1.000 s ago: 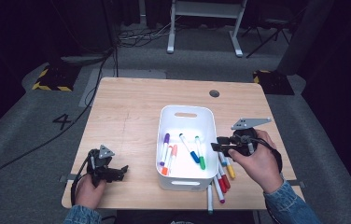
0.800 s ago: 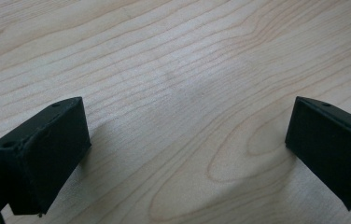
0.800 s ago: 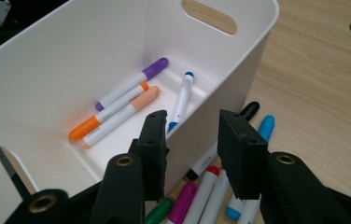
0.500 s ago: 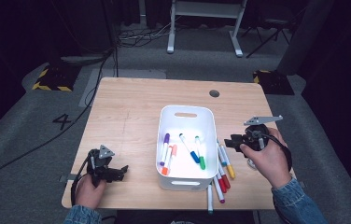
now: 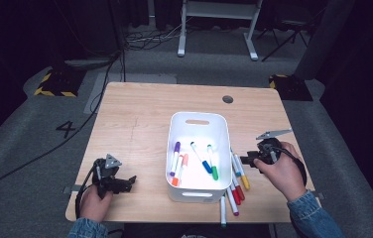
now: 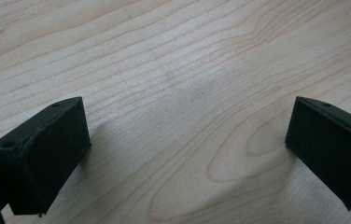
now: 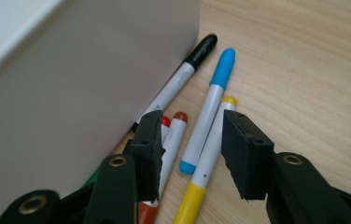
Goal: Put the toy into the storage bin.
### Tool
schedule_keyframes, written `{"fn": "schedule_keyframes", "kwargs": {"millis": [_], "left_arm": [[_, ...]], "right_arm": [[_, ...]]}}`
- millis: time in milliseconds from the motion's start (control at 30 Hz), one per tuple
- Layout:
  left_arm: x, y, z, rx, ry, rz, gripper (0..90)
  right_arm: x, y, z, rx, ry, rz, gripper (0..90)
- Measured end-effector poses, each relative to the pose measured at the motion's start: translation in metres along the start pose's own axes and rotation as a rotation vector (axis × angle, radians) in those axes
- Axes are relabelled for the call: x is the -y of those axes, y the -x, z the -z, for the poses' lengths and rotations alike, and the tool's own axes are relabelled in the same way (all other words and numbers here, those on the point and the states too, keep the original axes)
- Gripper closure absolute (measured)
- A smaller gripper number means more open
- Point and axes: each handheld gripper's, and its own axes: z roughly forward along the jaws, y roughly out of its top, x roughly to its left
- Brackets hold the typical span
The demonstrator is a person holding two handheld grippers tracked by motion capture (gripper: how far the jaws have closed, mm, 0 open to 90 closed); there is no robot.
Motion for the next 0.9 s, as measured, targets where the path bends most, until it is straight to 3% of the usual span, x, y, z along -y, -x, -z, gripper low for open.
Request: {"fn": "schedule_keyframes", "kwargs": {"millis": [533,900], "left_arm": [[0.0,0.0,0.0,0.001,0.0,0.0,0.0],[0.0,0.0,0.0,0.0,0.0,0.0,0.0]], "right_arm": [[0.022,0.02,-0.047,0.016,-0.113,-0.049,61.6],[0.028,0.028,-0.062,0.042,-0.167,-0.058,66.4]]}}
